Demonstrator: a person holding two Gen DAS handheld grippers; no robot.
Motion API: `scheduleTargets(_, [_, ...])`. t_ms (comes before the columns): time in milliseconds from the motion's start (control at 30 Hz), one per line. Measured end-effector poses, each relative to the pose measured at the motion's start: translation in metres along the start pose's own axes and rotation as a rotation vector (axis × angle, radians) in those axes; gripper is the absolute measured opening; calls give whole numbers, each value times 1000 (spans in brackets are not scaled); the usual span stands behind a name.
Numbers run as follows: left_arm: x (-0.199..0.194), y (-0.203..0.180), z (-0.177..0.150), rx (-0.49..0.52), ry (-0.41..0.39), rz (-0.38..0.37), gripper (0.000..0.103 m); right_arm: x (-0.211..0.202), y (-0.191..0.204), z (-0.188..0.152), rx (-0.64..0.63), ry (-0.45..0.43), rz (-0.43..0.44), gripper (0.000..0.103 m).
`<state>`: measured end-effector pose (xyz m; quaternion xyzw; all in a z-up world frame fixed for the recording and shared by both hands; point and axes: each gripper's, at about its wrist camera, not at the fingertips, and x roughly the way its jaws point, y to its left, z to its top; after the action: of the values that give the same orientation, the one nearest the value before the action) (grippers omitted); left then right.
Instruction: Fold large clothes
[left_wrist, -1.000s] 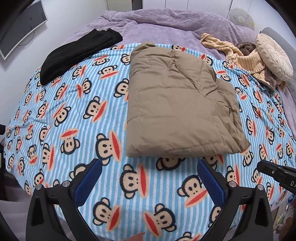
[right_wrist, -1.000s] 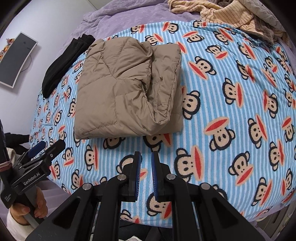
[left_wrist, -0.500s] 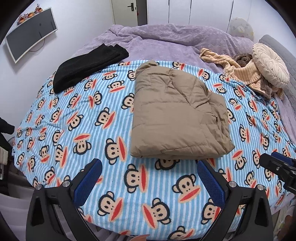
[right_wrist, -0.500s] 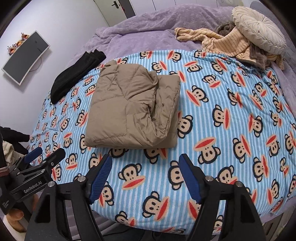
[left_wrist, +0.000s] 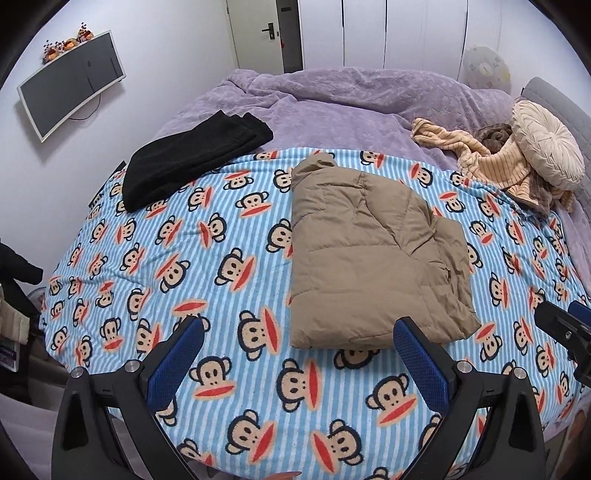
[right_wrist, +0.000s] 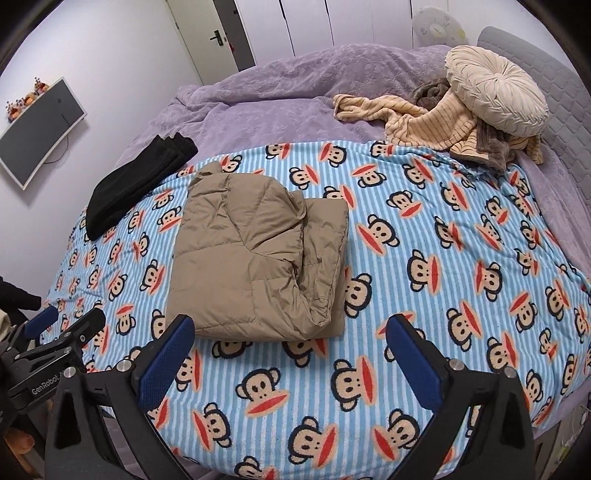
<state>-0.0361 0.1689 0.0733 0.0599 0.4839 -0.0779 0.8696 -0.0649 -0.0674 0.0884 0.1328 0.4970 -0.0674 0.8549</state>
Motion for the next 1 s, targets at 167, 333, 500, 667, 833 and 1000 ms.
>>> scheduleTargets(167, [3,3,0,-17,7,-10,103,2,3,-1,0,27,-6,103])
scheduleTargets(333, [4,3,-1,-23,15,-18,103,4,6,-3,-8,41,-15,103])
scheduleTargets(500, [4,3,-2,-28,16,-21,103,3,5,-3,-9,40,-21,103])
scheduleTargets(667, [4,4,-2,-31,17,-23,103,3,5,-3,-7,40,-20,103])
scheduleTargets(833, [4,4,-2,-30,16,-22,103,3,5,-2,-9,40,-19,103])
scheduleTargets(1000, [3,4,-2,-31,16,-23,103,3,5,-3,-8,40,-20,103])
